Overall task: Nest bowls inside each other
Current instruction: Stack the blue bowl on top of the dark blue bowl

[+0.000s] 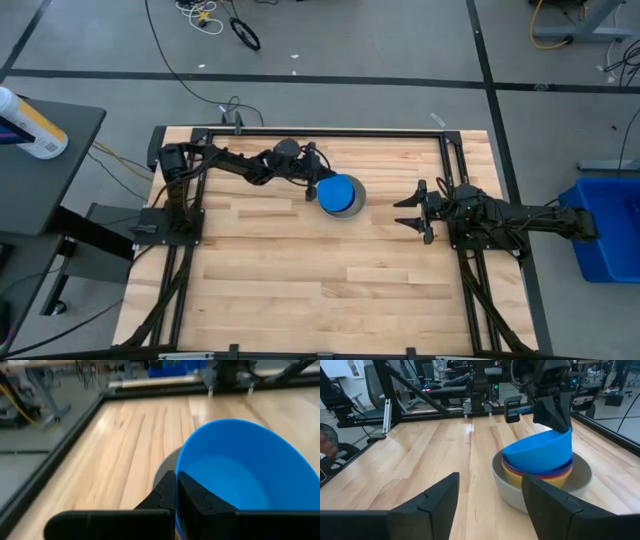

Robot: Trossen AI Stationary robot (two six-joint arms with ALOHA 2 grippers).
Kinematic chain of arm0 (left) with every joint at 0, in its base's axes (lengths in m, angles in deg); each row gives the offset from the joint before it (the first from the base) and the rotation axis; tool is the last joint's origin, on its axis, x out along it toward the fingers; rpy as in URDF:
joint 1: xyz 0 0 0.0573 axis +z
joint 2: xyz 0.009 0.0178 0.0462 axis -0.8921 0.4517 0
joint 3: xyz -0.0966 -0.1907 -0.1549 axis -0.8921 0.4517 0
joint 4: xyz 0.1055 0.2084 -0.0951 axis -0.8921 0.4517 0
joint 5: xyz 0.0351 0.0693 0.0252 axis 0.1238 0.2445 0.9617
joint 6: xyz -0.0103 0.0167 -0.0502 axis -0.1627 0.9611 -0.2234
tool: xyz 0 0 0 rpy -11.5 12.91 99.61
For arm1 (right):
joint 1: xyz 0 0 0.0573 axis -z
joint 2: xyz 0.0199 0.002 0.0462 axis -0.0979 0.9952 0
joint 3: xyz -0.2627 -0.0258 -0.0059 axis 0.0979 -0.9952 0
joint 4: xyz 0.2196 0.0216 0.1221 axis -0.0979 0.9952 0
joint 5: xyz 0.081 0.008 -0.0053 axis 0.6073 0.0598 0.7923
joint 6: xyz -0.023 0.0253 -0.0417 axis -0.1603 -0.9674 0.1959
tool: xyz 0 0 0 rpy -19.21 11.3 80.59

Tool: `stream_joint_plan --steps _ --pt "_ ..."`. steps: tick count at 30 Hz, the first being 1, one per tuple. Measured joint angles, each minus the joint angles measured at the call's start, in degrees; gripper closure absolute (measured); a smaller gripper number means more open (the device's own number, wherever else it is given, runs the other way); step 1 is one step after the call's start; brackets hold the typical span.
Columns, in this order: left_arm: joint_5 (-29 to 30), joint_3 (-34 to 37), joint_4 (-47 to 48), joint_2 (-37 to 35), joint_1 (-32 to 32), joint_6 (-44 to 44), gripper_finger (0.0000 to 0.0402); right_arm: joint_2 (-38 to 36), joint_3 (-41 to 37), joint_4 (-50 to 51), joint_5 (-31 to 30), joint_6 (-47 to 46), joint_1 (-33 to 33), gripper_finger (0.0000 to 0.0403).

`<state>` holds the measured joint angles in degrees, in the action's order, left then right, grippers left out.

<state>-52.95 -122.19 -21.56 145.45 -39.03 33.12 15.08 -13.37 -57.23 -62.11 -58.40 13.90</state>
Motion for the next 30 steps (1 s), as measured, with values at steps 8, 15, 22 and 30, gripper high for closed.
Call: stream_joint_plan --steps 8,15,22,30 --pt "0.5 -4.6 10.3 0.0 -0.1 0.5 0.0397 0.0 0.0 0.0 0.0 -1.0 0.0 0.0193" --pt "-0.1 -5.8 10.6 0.0 -0.1 -0.7 0.0354 0.0 0.0 0.0 0.0 -2.1 0.0 0.0205" --pt "-0.1 -5.9 13.2 0.0 -0.1 -0.8 0.0313 0.0 0.0 0.0 0.0 -2.1 0.0 0.0213" --pt "0.0 -5.9 8.9 0.0 -0.1 -2.5 0.0261 0.0 0.0 0.0 0.0 -2.1 0.0 0.0208"
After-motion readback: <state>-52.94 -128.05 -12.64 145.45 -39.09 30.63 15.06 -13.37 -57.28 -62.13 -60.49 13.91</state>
